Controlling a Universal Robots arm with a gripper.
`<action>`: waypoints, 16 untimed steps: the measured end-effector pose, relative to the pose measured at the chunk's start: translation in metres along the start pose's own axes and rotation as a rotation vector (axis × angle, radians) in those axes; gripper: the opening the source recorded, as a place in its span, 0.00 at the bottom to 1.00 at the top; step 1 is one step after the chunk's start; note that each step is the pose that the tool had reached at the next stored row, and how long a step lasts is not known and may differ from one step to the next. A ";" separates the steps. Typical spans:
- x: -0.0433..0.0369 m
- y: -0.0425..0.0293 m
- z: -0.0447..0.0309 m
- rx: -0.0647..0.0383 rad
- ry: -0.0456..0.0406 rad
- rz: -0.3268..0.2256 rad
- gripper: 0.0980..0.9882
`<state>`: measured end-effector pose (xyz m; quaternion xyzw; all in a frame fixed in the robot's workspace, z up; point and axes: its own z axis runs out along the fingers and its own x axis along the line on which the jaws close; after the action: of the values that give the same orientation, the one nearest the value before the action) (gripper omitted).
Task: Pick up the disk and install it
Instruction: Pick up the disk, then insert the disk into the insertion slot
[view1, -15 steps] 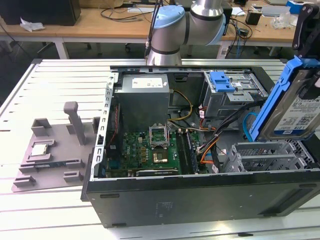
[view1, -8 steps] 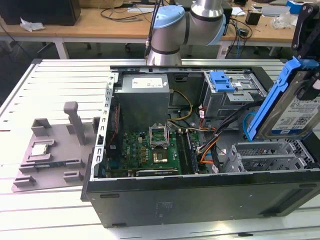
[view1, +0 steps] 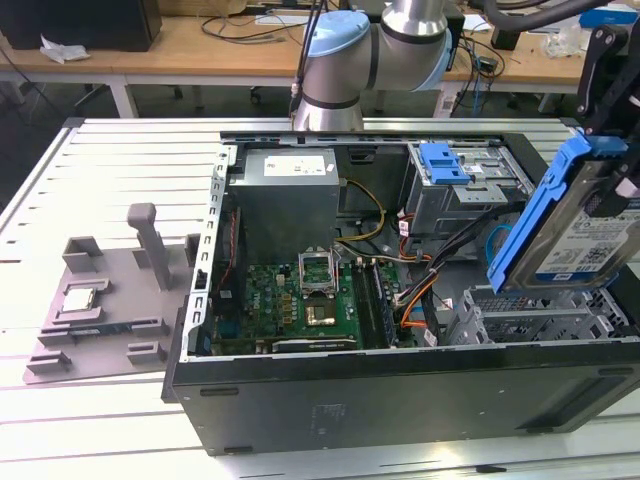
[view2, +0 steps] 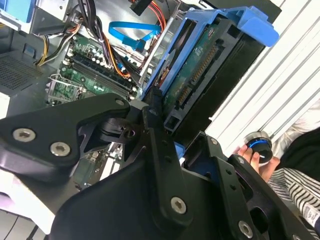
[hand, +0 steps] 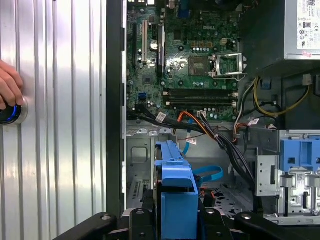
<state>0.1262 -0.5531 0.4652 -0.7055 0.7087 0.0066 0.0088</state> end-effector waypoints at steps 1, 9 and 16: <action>0.0000 0.0000 0.0002 0.000 0.0000 0.000 0.30; -0.0001 0.0002 0.0004 0.000 0.0001 0.000 0.30; -0.0002 0.0002 0.0011 0.000 -0.0002 0.000 0.30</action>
<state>0.1260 -0.5528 0.4641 -0.7054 0.7088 0.0067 0.0088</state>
